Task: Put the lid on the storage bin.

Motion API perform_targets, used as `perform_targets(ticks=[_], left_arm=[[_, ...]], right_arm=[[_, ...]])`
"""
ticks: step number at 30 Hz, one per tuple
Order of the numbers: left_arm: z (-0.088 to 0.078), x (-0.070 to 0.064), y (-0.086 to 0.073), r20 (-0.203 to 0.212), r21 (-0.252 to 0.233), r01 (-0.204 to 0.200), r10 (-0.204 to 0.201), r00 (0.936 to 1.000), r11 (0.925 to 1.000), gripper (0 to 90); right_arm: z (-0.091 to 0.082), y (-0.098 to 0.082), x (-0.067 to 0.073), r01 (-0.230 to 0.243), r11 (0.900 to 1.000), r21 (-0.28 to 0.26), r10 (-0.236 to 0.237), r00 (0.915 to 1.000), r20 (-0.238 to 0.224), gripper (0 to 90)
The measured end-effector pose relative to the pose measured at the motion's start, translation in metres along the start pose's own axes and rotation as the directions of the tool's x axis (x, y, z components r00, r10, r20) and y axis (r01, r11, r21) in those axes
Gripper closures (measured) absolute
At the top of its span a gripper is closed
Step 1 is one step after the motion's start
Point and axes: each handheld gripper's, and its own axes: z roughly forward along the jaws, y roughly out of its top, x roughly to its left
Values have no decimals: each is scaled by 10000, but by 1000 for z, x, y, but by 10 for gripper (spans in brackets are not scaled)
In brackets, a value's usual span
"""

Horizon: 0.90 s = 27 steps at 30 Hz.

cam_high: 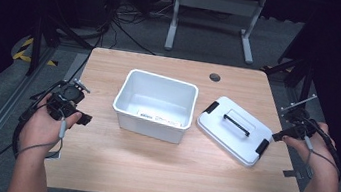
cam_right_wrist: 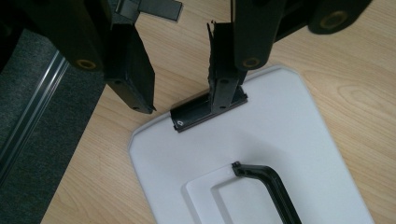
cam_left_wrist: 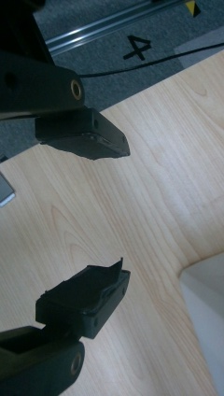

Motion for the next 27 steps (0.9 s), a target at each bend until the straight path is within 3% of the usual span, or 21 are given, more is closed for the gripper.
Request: perform_targets(ticks=[4, 6, 13, 16, 18, 21, 25, 27], left_arm=[[0, -1, 1, 249, 188, 27, -32, 9997, 9998, 363], [-1, -2, 1, 379, 203, -5, -3, 9993, 9998, 364], [-2, -6, 3, 589, 224, -174, 161, 9981, 9996, 362], [-2, -9, 4, 556, 206, -335, 323, 9979, 9992, 358], [-1, -10, 5, 597, 204, -407, 394, 9974, 9990, 357], [-2, -11, 5, 578, 225, -435, 422, 9974, 9988, 351], [-2, -11, 3, 459, 205, -463, 454, 9979, 9987, 347], [-3, -11, 3, 452, 176, -453, 445, 9980, 9988, 347]], right_arm=[[-3, 3, 3, 226, 9989, -409, -230, 9997, -99, 616], [-8, 6, 7, 414, 9942, -997, -451, 9984, -354, 617], [-13, 10, 15, 729, 9849, -1572, -818, 9954, -508, 622], [-13, 14, 21, 997, 9769, -1888, -1118, 9922, -545, 634], [-13, 18, 27, 1455, 9629, -2273, -1582, 9867, -384, 635], [-8, 26, 37, 1651, 9486, -2699, -1852, 9814, -507, 637], [1, 36, 45, 1827, 9373, -2969, -2118, 9749, -688, 617], [3, 37, 47, 1817, 9372, -2976, -2123, 9744, -736, 606]])
